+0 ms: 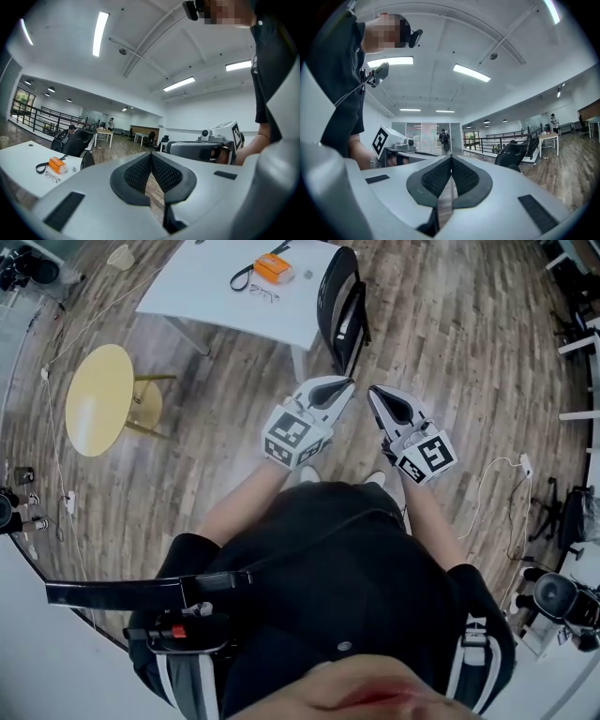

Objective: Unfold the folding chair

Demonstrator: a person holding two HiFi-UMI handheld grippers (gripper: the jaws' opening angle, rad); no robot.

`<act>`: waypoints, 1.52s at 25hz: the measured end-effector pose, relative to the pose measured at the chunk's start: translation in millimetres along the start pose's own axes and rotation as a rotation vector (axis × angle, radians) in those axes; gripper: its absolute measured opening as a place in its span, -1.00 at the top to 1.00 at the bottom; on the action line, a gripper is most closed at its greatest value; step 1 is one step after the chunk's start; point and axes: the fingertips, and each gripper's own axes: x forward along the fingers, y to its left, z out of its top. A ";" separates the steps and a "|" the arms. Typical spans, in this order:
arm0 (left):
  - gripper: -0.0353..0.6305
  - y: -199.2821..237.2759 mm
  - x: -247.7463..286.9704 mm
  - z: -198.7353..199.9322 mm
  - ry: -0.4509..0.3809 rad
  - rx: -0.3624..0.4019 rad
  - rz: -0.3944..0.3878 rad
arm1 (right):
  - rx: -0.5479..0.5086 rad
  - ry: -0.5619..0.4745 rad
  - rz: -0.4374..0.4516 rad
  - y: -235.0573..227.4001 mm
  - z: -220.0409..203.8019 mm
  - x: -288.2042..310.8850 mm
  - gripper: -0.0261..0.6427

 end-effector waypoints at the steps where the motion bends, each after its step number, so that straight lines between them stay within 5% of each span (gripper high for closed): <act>1: 0.88 3.3 -1.4 -0.5 0.000 -0.003 0.001 | -0.002 0.001 -0.005 0.0 -0.2 2.5 0.90; 17: 0.88 50.3 39.9 3.8 0.007 -0.009 0.068 | 0.022 0.000 0.012 -70.0 -3.7 33.0 0.90; 28: 0.88 83.8 135.1 20.1 0.019 0.008 0.098 | -0.036 -0.022 0.002 -171.4 10.1 47.5 0.90; 38: 0.88 93.0 213.9 19.4 0.044 0.016 0.128 | -0.051 -0.029 0.082 -238.9 15.1 41.2 0.90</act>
